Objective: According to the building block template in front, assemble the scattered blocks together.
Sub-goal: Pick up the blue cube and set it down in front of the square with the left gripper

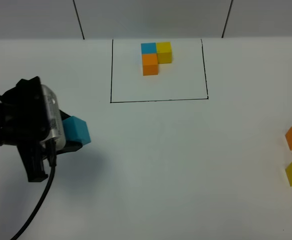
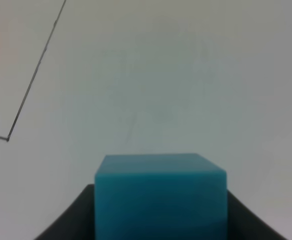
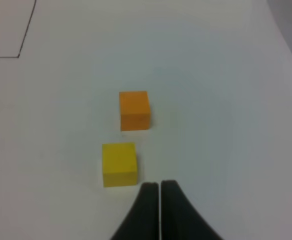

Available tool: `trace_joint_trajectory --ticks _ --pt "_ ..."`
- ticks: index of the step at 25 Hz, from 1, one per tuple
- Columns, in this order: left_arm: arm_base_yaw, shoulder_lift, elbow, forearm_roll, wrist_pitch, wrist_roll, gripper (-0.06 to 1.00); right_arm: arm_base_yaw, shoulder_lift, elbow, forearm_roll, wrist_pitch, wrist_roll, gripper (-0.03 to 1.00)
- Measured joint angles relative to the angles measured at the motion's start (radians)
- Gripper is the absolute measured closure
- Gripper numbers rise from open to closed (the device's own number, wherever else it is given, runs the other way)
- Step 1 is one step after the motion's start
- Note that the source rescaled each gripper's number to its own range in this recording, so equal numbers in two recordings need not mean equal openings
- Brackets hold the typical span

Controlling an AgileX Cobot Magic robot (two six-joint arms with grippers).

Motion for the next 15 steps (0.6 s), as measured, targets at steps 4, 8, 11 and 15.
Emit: trace_joint_trajectory --ticks 4,8,11,15 --pt "-0.067 0.130 -0.085 0.001 -0.014 -0.003 0.40 0.000 0.000 0.000 0.000 0.000 0.000 0.96" --pt "-0.104 0.271 -0.169 0.003 -0.022 -0.004 0.40 0.000 0.000 0.000 0.000 0.000 0.000 0.96" --pt "-0.117 0.366 -0.224 0.010 -0.023 -0.004 0.40 0.000 0.000 0.000 0.000 0.000 0.000 0.96" --pt "-0.118 0.466 -0.274 0.053 -0.020 -0.006 0.40 0.000 0.000 0.000 0.000 0.000 0.000 0.96"
